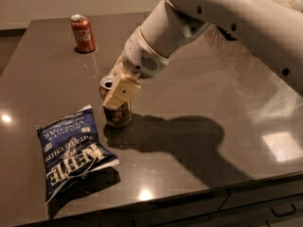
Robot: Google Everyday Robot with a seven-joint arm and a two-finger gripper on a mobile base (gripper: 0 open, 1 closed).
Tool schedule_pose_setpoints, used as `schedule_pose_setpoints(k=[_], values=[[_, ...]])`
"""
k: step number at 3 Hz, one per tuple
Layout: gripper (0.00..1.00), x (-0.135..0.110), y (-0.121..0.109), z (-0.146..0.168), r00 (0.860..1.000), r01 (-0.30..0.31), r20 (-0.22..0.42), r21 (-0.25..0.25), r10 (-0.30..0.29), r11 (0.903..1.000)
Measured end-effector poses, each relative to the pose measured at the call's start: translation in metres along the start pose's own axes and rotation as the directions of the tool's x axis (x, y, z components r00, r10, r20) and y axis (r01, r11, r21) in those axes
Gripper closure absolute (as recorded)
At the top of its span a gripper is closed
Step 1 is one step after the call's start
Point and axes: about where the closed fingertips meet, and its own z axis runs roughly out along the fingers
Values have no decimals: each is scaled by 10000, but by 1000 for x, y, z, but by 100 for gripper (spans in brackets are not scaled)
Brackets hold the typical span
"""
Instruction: Move orange can near blue chip bag
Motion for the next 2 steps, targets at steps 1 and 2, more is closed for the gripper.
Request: schedule_pose_setpoints(k=[1,2], values=[[99,0,0,0,10000,8,-2,-4,-8,10000],[78,-2,1,1,10000,37,-10,-22,-37,10000]])
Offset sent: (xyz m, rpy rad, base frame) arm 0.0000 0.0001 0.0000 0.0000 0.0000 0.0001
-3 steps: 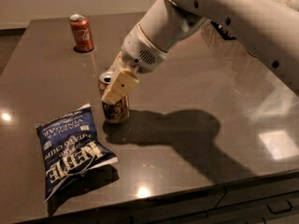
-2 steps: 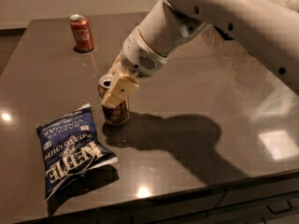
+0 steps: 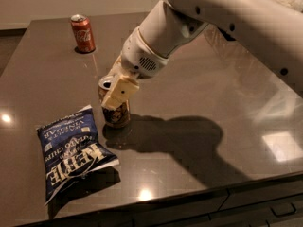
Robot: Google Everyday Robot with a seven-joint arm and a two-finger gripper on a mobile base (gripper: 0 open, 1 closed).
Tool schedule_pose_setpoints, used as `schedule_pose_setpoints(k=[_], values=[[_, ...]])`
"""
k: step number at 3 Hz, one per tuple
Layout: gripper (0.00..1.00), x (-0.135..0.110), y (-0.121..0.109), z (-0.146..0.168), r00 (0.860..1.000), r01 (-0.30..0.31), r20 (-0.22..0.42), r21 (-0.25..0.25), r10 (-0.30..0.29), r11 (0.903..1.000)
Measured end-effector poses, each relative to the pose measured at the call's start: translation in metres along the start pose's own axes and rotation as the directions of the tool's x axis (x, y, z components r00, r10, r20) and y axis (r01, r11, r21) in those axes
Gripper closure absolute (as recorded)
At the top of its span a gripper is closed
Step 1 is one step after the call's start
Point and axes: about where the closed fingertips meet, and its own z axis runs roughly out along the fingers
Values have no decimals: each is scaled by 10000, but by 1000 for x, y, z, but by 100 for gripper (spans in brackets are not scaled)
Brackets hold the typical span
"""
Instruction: Move orange can near blue chip bag
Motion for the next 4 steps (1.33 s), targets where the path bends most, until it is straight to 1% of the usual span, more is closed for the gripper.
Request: schedule_pose_setpoints(k=[1,3,4], values=[[56,-1,1,1,10000,30,-8,-17,-30,10000],[7,-4,3,3,10000,90,-24,-51,-90,9999],[0,-5,4,3,9999,111,-30,-63,-111,9999]])
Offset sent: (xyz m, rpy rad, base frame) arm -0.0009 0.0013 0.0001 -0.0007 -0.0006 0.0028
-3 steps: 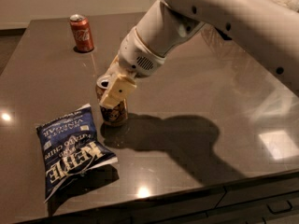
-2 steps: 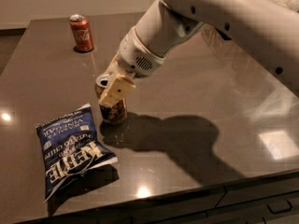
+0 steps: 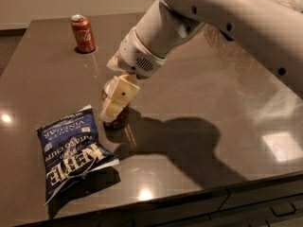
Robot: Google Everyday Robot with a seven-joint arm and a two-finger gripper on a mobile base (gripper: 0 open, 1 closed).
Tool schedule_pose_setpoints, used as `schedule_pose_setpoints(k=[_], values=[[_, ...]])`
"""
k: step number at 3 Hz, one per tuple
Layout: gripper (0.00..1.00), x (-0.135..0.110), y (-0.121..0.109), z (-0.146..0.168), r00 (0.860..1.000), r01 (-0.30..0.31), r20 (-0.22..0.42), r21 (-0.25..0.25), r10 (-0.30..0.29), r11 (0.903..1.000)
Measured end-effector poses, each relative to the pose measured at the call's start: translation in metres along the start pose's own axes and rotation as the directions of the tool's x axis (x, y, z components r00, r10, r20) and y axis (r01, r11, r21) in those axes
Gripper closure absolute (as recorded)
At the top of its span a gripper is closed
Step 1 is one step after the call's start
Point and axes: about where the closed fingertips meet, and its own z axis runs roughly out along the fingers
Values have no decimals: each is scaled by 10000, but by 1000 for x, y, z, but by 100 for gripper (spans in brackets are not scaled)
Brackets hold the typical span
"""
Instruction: Move orange can near blue chip bag
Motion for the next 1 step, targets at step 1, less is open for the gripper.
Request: schedule_pose_setpoints(k=[1], values=[[0,0,0,0,10000,1,0,-1,-1,10000]])
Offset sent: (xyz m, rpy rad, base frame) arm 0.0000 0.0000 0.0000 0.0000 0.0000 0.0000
